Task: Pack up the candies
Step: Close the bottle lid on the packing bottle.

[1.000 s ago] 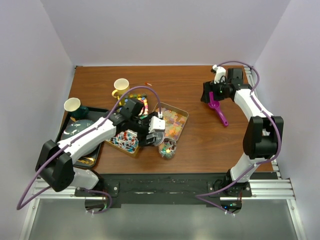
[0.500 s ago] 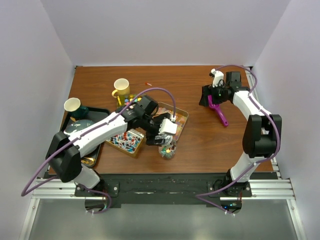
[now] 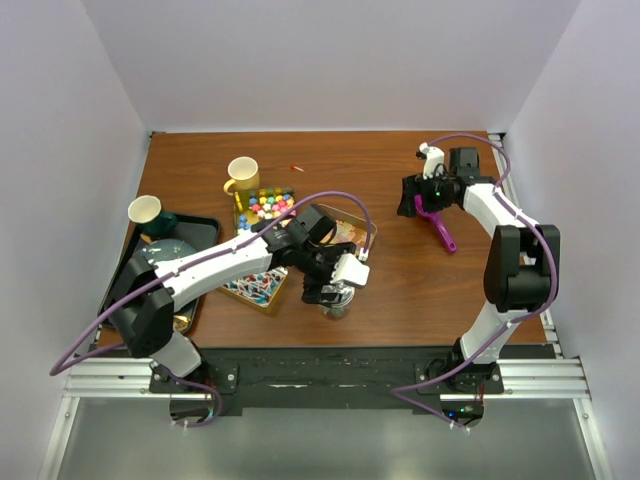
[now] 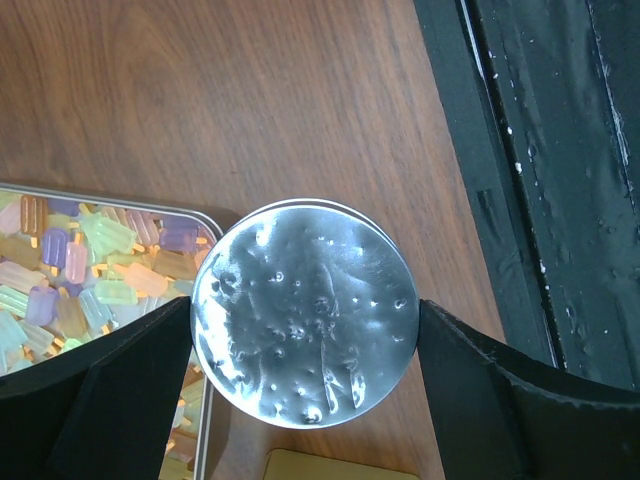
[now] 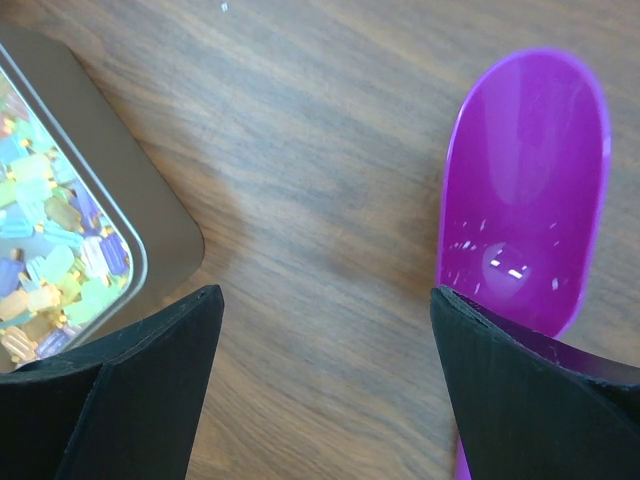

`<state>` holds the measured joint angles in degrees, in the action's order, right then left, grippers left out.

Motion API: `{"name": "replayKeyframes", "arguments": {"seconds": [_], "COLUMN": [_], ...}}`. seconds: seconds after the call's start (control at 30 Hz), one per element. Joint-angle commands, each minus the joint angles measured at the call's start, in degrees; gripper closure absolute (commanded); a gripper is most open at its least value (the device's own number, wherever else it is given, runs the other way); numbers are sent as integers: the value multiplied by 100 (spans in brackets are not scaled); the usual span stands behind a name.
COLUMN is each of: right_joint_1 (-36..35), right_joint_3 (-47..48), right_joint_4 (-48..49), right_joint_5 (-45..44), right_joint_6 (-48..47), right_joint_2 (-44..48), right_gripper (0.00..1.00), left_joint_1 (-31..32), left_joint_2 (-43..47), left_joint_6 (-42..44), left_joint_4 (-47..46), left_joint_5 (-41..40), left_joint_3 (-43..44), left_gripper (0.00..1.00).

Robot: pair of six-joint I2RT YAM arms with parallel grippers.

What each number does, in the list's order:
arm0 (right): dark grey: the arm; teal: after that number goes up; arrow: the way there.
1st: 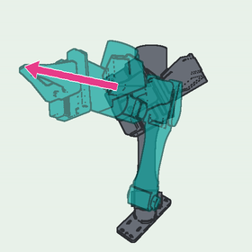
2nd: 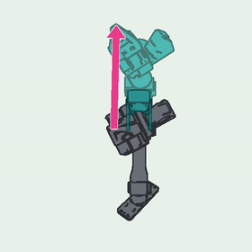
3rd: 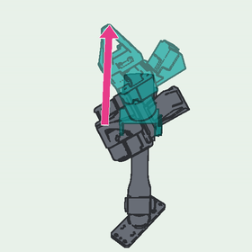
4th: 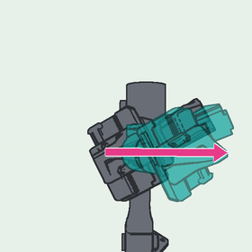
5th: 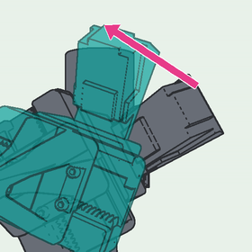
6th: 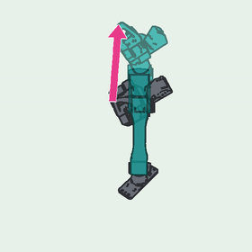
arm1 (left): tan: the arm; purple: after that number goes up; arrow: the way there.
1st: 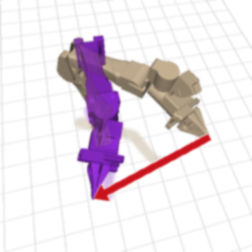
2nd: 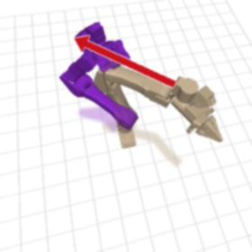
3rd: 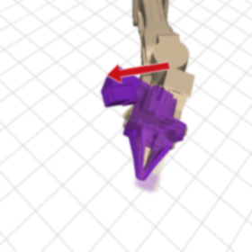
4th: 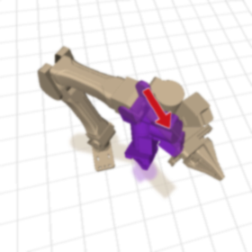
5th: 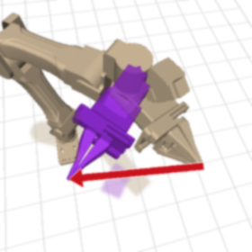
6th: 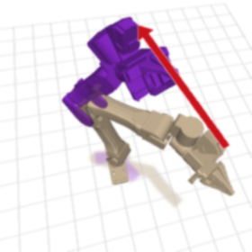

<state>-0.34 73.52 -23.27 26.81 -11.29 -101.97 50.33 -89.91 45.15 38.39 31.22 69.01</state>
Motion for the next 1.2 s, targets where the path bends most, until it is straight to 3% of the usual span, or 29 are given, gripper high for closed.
{"name": "replayKeyframes", "arguments": {"seconds": [0.0,1.17], "right_joint_1": [16,16], "right_joint_3": [-250,-865], "right_joint_4": [138,-55], "right_joint_5": [176,483], "right_joint_6": [-84,4], "right_joint_2": [283,749], "right_gripper": [13,13], "left_joint_1": [47,65], "left_joint_2": [-18,105], "left_joint_6": [-155,-990], "left_joint_4": [-121,-666], "left_joint_5": [24,-319], "left_joint_3": [60,-521], "left_gripper": [16,0]}}
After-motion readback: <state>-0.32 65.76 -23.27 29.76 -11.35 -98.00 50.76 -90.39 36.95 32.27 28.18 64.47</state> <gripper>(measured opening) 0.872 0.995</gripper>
